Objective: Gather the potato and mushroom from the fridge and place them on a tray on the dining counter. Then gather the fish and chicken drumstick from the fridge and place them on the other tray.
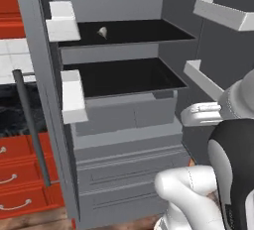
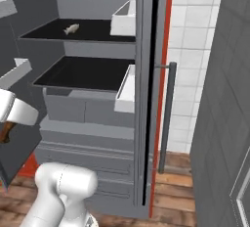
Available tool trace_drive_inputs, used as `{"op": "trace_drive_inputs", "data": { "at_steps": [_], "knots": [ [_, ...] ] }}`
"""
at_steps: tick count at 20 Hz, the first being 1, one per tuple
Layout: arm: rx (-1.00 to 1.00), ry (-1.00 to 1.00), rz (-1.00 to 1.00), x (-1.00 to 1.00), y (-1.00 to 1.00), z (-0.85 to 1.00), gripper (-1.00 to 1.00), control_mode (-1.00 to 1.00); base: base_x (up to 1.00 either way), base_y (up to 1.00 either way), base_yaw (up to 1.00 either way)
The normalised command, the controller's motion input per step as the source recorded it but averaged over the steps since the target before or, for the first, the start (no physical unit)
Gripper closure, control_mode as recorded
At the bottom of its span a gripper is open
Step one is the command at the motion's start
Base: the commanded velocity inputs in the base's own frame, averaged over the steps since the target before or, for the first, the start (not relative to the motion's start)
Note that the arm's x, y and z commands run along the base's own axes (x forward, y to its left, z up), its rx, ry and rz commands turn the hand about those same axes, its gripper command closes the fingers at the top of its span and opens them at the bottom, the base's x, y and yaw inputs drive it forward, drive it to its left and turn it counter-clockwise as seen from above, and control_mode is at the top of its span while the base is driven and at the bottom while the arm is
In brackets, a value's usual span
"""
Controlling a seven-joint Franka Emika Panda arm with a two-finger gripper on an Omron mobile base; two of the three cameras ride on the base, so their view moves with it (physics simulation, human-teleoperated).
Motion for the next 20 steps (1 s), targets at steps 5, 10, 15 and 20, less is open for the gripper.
{"op": "trace_drive_inputs", "data": {
  "at_steps": [5, 10, 15, 20],
  "knots": [
    [0.00, 0.00, 0.00, 0.00, 0.00, 0.00, 1.00, 1.00, -0.91, 0.48, 0.01],
    [0.00, 0.00, 0.00, 0.00, 0.00, 0.00, 1.00, 1.00, -0.73, 0.68, 0.16],
    [0.00, 0.00, 0.00, 0.00, 0.00, 0.00, 1.00, 1.00, -0.65, 0.71, 0.31],
    [0.00, 0.00, 0.00, 0.00, 0.00, 0.00, 1.00, 1.00, -0.48, 0.71, 0.36]
  ]
}}
